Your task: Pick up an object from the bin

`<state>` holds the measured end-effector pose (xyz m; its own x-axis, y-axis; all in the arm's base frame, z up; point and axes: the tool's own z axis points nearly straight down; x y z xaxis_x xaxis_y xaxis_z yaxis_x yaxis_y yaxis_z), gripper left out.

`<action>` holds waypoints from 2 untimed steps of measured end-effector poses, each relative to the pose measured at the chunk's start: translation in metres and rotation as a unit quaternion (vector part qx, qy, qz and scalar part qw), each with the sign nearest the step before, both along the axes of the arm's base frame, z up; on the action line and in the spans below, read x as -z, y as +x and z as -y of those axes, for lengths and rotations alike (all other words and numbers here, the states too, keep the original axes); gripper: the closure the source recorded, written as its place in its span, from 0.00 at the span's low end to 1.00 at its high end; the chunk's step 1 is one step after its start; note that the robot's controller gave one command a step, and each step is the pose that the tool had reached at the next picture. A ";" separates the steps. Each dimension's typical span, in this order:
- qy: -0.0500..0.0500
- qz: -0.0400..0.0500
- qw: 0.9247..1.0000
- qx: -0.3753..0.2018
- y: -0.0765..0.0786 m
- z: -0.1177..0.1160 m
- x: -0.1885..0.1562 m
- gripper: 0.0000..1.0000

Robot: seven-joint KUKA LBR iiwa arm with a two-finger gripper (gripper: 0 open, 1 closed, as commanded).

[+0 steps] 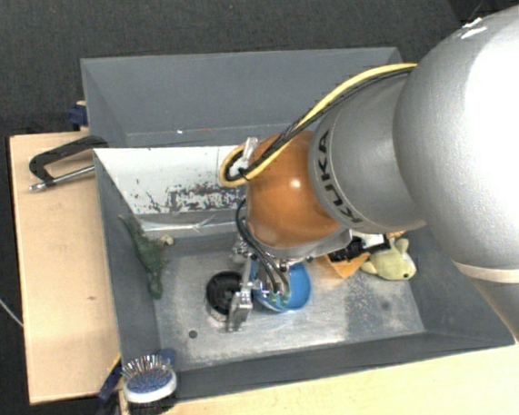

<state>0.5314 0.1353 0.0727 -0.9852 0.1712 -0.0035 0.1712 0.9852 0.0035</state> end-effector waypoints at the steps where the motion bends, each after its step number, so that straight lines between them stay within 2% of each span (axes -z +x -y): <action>1: 0.000 0.000 1.000 0.000 0.001 -0.001 -0.001 0.00; 2: 0.000 0.000 1.000 0.000 0.002 -0.002 -0.002 0.00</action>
Offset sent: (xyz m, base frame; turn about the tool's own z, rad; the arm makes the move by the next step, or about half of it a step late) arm 0.0000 0.0000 0.0000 0.0000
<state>0.5329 0.1376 0.0745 -0.9854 0.1703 -0.0031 0.1703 0.9854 0.0036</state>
